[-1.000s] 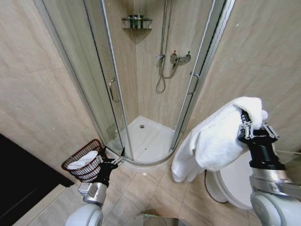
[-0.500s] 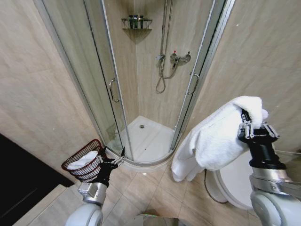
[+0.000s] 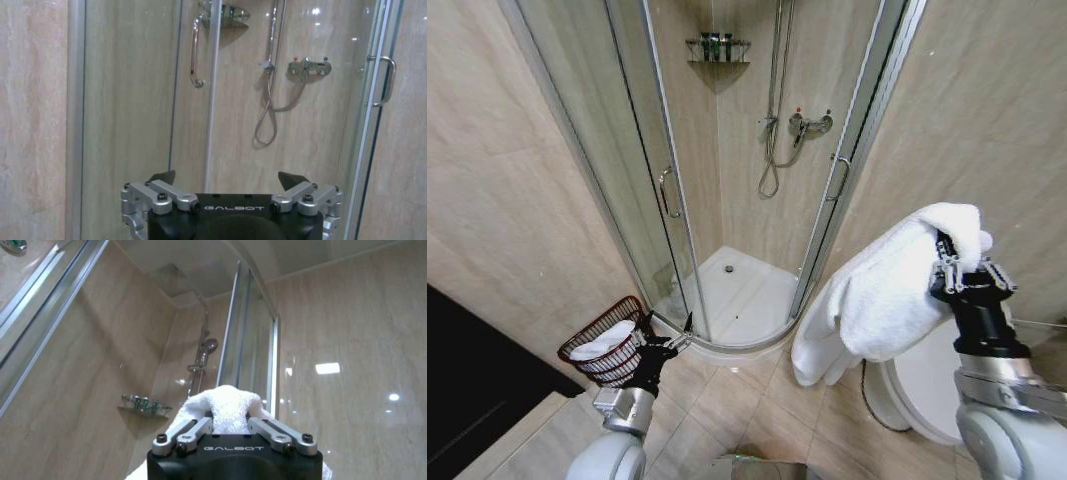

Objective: Discard the used towel into the hamper.

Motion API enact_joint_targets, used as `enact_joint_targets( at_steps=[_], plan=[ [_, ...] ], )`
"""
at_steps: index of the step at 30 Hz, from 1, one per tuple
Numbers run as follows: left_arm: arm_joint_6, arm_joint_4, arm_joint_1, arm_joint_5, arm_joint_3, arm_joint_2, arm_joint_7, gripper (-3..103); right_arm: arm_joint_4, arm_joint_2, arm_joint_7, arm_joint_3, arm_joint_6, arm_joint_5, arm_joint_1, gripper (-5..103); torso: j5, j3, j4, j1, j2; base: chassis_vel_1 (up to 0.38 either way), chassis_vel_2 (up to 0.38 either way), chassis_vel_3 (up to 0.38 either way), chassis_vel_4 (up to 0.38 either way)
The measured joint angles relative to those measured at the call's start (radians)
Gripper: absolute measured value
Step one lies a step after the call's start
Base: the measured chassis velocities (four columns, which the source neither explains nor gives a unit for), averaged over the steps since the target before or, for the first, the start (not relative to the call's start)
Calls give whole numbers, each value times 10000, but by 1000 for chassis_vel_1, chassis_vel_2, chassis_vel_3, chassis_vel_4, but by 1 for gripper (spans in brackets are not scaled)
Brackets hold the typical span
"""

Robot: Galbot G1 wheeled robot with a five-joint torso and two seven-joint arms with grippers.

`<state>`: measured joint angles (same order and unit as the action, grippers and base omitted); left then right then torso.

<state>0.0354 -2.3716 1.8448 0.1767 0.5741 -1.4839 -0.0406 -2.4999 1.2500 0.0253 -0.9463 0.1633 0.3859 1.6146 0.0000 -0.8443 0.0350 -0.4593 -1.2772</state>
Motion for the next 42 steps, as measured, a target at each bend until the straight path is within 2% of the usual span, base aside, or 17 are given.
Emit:
enact_joint_targets(
  at_steps=[35,42],
  plan=[
    [0,0,1,0,1,-1,0,100,0,51,15,-366,147,-203,-56,12,-1,5,7,4,10,73,68,71,70],
    [0,0,0,0,0,0,0,100,-1,7,112,-511,232,21,-90,12,1,5,-2,4,10,0,0,0,0]
  ],
)
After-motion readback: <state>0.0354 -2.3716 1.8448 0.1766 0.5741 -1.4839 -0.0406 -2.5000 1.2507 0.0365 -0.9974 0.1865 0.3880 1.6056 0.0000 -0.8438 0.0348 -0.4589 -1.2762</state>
